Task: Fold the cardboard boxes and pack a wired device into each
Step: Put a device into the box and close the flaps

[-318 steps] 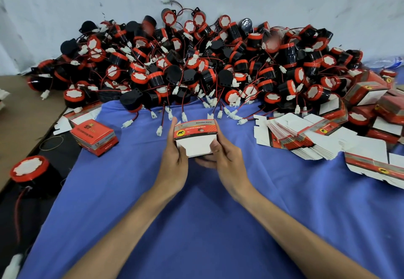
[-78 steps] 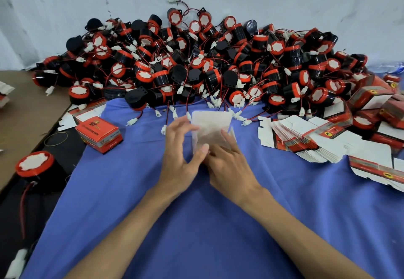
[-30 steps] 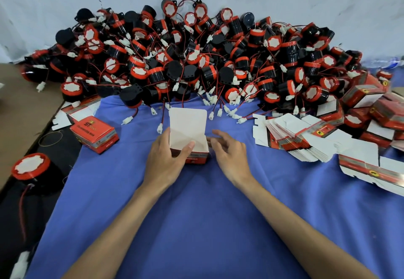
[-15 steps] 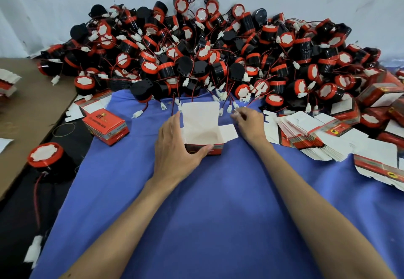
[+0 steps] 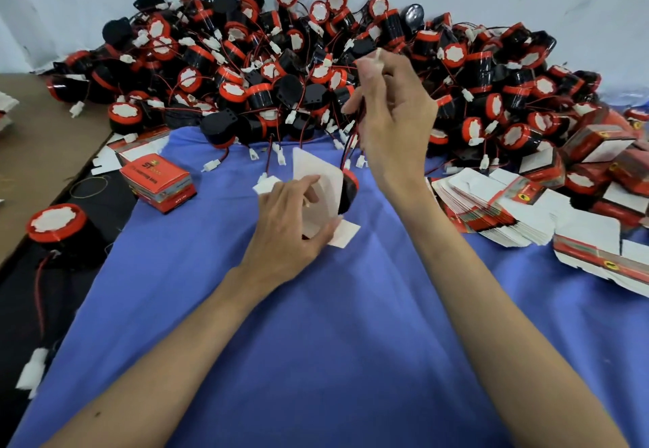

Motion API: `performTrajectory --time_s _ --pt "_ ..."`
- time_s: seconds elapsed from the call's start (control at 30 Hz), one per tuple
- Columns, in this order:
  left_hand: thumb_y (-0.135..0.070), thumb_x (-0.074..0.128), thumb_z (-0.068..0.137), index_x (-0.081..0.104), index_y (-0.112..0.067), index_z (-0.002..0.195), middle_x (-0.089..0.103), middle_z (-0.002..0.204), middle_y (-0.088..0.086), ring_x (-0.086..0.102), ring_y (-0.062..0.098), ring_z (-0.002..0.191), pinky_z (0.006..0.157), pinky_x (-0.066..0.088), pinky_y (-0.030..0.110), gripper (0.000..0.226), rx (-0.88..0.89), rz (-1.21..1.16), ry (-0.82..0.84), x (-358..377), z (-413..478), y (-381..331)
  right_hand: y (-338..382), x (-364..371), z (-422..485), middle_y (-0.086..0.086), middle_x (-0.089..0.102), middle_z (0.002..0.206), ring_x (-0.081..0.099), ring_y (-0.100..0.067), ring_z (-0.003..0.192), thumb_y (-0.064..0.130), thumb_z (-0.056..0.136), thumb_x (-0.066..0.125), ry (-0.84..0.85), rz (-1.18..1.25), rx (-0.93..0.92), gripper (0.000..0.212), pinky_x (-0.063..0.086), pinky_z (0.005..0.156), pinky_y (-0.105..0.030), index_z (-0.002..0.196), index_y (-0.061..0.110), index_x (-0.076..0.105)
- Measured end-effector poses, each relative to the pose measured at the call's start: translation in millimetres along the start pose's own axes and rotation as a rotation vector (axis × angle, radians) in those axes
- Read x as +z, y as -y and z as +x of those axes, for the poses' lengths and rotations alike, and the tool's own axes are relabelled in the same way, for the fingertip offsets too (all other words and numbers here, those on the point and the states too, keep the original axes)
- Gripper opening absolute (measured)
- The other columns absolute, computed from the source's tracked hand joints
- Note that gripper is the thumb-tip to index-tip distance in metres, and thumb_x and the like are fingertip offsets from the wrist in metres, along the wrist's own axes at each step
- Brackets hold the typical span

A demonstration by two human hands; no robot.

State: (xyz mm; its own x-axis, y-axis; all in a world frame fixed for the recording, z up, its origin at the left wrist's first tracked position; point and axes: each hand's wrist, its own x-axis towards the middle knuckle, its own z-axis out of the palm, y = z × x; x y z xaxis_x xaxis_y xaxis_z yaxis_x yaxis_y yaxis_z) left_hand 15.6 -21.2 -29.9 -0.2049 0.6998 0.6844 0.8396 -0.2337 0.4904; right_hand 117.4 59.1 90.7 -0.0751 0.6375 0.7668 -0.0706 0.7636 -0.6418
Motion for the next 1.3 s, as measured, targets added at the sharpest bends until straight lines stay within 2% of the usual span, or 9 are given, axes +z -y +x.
performTrajectory --time_s 0.17,0.3,0.4,0.6,0.7,0.83,0.97,1.2,1.3 --pt "-0.058 0.044 0.086 0.045 -0.012 0.138 0.058 0.117 0.000 0.053 0.022 0.108 0.097 0.030 0.034 0.069 0.062 0.103 0.184 -4.1 -3.3 1.0 16.6 -8.5 0.2 -0.005 0.056 0.053 0.040 -0.015 0.029 0.014 0.102 0.044 0.010 0.165 0.063 0.014 0.028 0.035 -0.023 0.088 0.014 0.043" --pt "-0.064 0.044 0.085 0.038 -0.009 0.147 0.059 0.130 0.003 0.053 0.026 0.117 0.094 0.038 0.043 0.083 0.063 0.238 0.230 -1.1 -3.8 1.0 31.0 -31.7 20.6 0.002 0.052 0.045 0.037 -0.008 0.030 0.021 0.100 0.048 -0.114 0.272 0.122 0.015 0.027 0.034 -0.020 0.086 0.014 0.049" --pt "-0.065 0.043 0.086 0.033 -0.008 0.149 0.057 0.133 0.003 0.051 0.026 0.121 0.100 0.035 0.044 0.086 0.094 0.199 0.268 2.1 -2.6 3.1 32.9 -40.6 29.6 0.003 0.055 0.044 0.034 -0.007 0.027 0.025 0.099 0.049 -0.028 0.352 0.191 0.019 0.023 0.031 -0.017 0.085 0.012 0.051" --pt "-0.067 0.066 0.071 0.016 -0.019 0.152 0.043 0.138 -0.019 0.031 -0.007 0.130 0.111 0.016 0.026 0.106 0.135 -0.063 0.253 3.4 -2.8 6.3 16.2 -13.9 11.3 -0.003 0.061 0.051 0.043 -0.013 0.028 0.022 0.098 0.052 0.174 0.336 0.407 0.016 0.028 0.034 -0.018 0.086 0.012 0.049" --pt "-0.067 0.068 0.068 0.029 -0.018 0.146 0.043 0.125 -0.026 0.032 -0.012 0.119 0.107 0.024 0.029 0.100 0.135 -0.089 0.198 4.5 -0.1 4.4 9.7 -2.3 4.3 -0.003 0.064 0.055 0.053 -0.013 0.035 0.021 0.099 0.051 0.230 0.385 0.434 0.017 0.035 0.038 -0.019 0.091 0.009 0.045" --pt "-0.058 0.069 0.072 0.047 -0.013 0.129 0.053 0.110 -0.008 0.044 0.007 0.106 0.101 0.028 0.025 0.076 0.120 -0.076 0.066 2.9 -2.8 0.1 11.8 4.5 0.2 -0.008 0.065 0.062 0.059 -0.014 0.042 0.020 0.101 0.046 0.202 0.594 0.495 0.015 0.042 0.044 -0.020 0.091 0.010 0.042" --pt "-0.049 0.075 0.070 0.054 -0.008 0.119 0.051 0.108 -0.008 0.050 0.014 0.101 0.093 0.040 0.024 0.068 0.070 -0.179 -0.027 0.7 -3.4 -4.9 10.4 3.4 2.0 -0.008 0.067 0.066 0.063 -0.016 0.050 0.014 0.100 0.049 0.138 0.638 0.446 0.015 0.045 0.051 -0.022 0.089 0.011 0.038" --pt "-0.034 0.091 0.054 0.048 -0.025 0.104 0.060 0.114 -0.005 0.061 0.004 0.103 0.082 0.050 0.017 0.067 -0.052 -0.537 -0.064 -0.2 -7.2 -20.0 -9.5 -15.3 -23.3 -0.009 0.070 0.082 0.069 -0.020 0.074 0.002 0.097 0.049 0.126 0.459 0.351 0.014 0.053 0.073 -0.026 0.101 0.013 0.042" --pt "-0.024 0.093 0.054 0.048 -0.026 0.104 0.056 0.116 0.002 0.061 0.014 0.110 0.082 0.050 0.019 0.067 -0.075 -0.590 -0.088 -0.2 -4.3 -24.3 -22.8 -31.7 -40.3 -0.009 0.072 0.090 0.070 -0.018 0.085 0.001 0.096 0.051 0.130 0.387 0.380 0.014 0.053 0.082 -0.027 0.105 0.012 0.054"
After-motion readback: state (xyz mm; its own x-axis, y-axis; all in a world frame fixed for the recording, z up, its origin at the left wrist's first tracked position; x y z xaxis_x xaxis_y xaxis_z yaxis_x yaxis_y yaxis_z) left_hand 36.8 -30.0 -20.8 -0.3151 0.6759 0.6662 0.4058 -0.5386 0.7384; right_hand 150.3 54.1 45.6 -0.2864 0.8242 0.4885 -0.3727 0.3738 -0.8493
